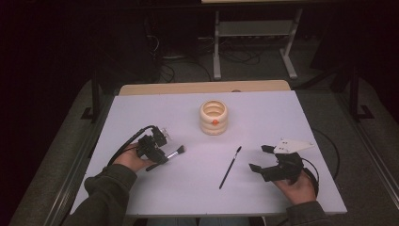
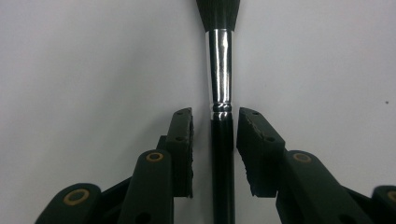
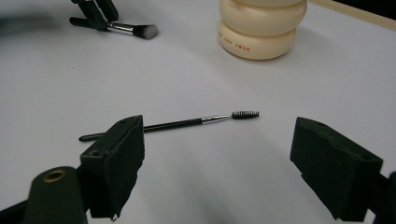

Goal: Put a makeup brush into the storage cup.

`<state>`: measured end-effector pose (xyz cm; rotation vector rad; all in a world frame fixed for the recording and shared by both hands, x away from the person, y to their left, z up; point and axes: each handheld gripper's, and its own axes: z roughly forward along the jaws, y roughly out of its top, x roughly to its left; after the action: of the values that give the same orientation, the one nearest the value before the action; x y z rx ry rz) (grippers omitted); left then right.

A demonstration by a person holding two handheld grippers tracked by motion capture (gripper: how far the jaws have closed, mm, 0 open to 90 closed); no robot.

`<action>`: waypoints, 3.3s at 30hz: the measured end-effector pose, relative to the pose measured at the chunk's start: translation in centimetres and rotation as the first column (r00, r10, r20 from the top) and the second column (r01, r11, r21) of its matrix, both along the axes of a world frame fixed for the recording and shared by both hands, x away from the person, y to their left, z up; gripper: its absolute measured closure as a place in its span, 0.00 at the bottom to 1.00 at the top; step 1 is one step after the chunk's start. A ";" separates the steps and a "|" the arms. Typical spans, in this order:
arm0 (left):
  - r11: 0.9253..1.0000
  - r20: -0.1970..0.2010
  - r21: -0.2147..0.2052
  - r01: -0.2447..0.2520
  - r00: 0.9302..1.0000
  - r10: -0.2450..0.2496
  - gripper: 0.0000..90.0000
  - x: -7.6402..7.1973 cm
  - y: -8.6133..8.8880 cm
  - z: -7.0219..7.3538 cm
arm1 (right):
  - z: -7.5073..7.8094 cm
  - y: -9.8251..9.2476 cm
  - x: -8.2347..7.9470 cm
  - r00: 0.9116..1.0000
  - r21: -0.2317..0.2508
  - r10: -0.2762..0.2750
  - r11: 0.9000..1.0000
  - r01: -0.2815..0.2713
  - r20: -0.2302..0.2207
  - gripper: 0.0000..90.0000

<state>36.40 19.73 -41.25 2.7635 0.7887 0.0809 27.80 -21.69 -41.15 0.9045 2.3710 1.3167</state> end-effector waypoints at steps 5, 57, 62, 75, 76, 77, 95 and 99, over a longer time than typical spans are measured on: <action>1.000 -0.006 0.026 0.008 1.000 -0.008 0.77 0.0 -0.3 -0.2 | 0.1 0.1 -0.2 1.000 -0.002 0.000 1.000 0.000 0.004 0.19; 0.973 0.085 -0.228 0.038 0.996 -0.019 0.89 -2.8 0.2 5.1 | 0.5 3.4 0.4 0.995 0.013 0.087 0.996 -0.086 -0.055 0.20; 0.961 0.102 -0.272 0.051 0.995 -0.024 0.89 -3.4 0.3 5.9 | 1.4 4.9 0.5 0.990 0.010 0.123 0.992 -0.122 -0.065 0.20; 0.891 0.126 -0.449 0.059 0.992 -0.002 0.89 -5.3 0.0 6.0 | 3.6 7.1 2.1 0.973 0.081 0.217 0.974 -0.211 -0.074 0.21; 0.886 0.122 -0.460 0.057 0.993 -0.001 0.89 -5.4 -0.1 5.9 | 3.7 7.3 2.1 0.973 0.082 0.219 0.974 -0.213 -0.076 0.21; 0.881 0.125 -0.468 0.067 0.992 -0.009 0.89 -5.4 -0.1 5.9 | 3.8 7.5 2.2 0.971 0.082 0.227 0.972 -0.221 -0.077 0.22; 0.828 0.155 -0.541 0.148 0.985 -0.075 0.89 -6.7 -2.2 4.8 | 3.9 10.3 3.6 0.924 0.158 0.360 0.927 -0.339 -0.128 0.35; 0.816 0.154 -0.557 0.154 0.985 -0.081 0.89 -6.8 -2.5 4.7 | 4.0 11.0 3.6 0.916 0.164 0.378 0.920 -0.356 -0.133 0.37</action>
<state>29.65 17.21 -36.55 2.2017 0.4987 -0.0094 31.44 -10.67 -37.15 0.6375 2.7039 1.6165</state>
